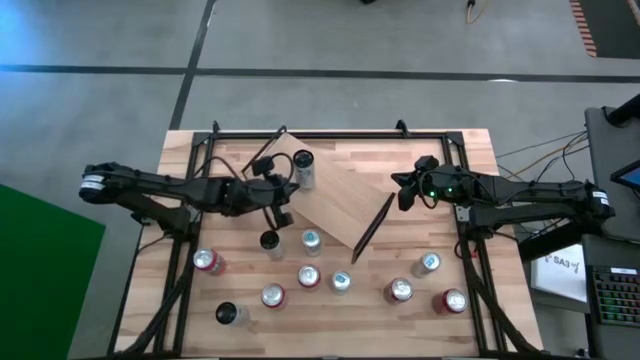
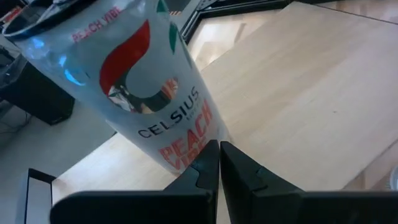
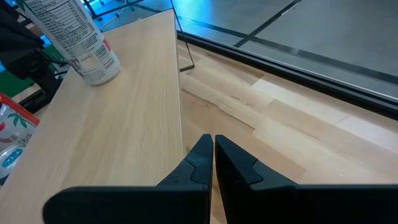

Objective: Place canned beverage on shelf
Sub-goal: Put the white/pink soda can on the shelf

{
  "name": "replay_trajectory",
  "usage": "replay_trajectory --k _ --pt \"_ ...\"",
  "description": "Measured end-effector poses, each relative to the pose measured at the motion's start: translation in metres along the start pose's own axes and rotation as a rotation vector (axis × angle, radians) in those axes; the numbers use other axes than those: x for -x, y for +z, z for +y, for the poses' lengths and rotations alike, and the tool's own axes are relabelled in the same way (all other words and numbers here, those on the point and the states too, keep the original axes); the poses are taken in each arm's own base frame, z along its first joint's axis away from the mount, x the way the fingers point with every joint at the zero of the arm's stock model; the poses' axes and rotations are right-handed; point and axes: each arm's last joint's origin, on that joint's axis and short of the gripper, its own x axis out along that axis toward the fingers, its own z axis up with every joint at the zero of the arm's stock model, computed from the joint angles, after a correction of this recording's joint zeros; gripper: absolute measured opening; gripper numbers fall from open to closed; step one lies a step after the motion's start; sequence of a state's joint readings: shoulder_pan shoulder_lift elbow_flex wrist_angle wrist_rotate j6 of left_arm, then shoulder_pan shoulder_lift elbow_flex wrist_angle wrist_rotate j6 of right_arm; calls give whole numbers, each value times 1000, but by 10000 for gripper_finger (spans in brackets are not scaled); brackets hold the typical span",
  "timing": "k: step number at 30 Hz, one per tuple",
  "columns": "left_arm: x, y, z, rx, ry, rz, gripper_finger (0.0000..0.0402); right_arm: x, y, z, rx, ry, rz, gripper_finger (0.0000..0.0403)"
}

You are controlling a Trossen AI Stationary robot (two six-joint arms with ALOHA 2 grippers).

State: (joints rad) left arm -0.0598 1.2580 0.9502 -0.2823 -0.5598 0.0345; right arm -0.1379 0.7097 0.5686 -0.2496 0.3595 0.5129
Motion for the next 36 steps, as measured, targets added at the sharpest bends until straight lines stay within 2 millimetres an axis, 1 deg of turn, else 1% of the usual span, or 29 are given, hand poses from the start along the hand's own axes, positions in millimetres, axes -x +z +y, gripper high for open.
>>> replay_trajectory --k 11,20,30,32,36 --pt "-14 -1 5 -1 41 -7 0 0 0 0 0 0 0 9" --pt "-19 -1 14 19 74 -9 0 0 0 0 0 0 0 9" --pt "-19 -1 14 24 74 0 0 0 0 0 0 0 0 9" --pt "-19 -3 14 28 56 14 0 0 0 0 -1 0 0 9" --pt "-19 -5 9 34 -75 12 0 0 0 0 -1 0 0 9"
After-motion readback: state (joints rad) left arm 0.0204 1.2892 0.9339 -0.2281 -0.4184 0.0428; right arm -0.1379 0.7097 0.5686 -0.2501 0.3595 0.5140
